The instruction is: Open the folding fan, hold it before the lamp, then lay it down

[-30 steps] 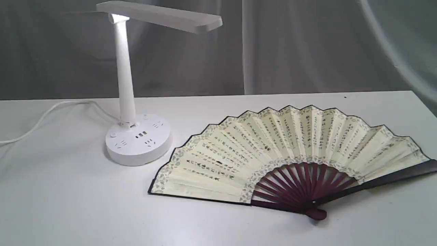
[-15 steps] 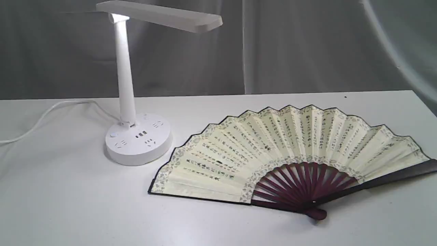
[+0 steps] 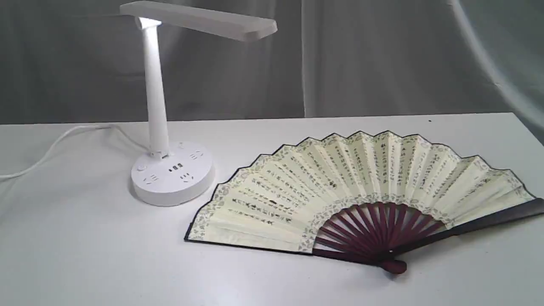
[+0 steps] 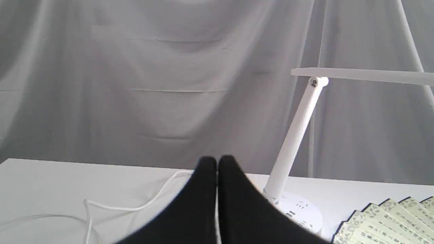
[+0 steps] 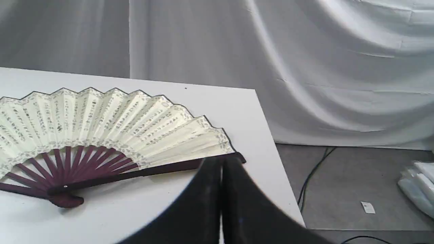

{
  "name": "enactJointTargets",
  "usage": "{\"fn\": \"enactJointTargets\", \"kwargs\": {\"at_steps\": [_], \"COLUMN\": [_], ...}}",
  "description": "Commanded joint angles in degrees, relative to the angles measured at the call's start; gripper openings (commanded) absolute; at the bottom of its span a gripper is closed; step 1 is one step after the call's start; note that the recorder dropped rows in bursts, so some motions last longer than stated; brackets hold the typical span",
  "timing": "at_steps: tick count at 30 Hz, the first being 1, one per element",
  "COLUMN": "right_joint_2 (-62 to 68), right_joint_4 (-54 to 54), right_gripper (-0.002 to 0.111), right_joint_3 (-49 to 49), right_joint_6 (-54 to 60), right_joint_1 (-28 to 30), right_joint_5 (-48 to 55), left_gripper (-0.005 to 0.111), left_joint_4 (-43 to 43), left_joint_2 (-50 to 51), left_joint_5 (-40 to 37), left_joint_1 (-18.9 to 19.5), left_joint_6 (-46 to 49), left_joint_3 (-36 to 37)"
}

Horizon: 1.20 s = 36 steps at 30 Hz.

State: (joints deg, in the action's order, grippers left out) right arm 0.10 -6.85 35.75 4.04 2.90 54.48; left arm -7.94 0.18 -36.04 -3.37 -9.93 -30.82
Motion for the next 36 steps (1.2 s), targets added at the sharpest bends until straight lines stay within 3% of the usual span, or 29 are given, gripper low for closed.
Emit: {"fn": "enactJointTargets", "kwargs": {"at_steps": [1,6,10,18,26,32,35,36], "right_joint_2": [-0.1,-0.1,-0.1,-0.1,-0.1,-0.1,-0.1,-0.1], "right_joint_4": [-0.35,0.0,1.63,3.99,6.3,9.78,9.87,9.87], "right_gripper": [0.0,0.0,0.0,0.0,0.0,0.0,0.0,0.0], "right_joint_3": [-0.4,-0.4,-0.64,-2.52,-17.18,-30.21,-35.75,-35.75], "right_joint_6": [0.22,0.22,-0.62,-0.62,-1.51,-1.46,-1.26,-1.26], "right_joint_1": [-0.05,-0.05,-0.05,-0.05,-0.05,-0.05,-0.05,-0.05], "right_joint_5": [-0.11,-0.82,-7.36,-18.53,-30.9,-48.43,-51.94,-52.95], "left_gripper": [0.0,0.0,0.0,0.0,0.0,0.0,0.0,0.0], "left_joint_4": [0.5,0.09,1.3,1.43,1.43,1.43,1.43,1.06], "left_joint_2": [-0.18,-0.18,-0.18,-0.18,-0.18,-0.18,-0.18,-0.18], "left_joint_5": [1.16,4.64,8.54,27.54,34.29,39.44,43.63,41.64], "left_joint_1": [-0.16,-0.16,-0.16,-0.16,-0.16,-0.16,-0.16,-0.16], "left_joint_6": [-0.72,0.82,0.72,0.53,0.74,0.97,0.97,0.97], "left_joint_3": [0.22,1.12,3.36,15.12,25.01,29.8,30.82,30.82]}}
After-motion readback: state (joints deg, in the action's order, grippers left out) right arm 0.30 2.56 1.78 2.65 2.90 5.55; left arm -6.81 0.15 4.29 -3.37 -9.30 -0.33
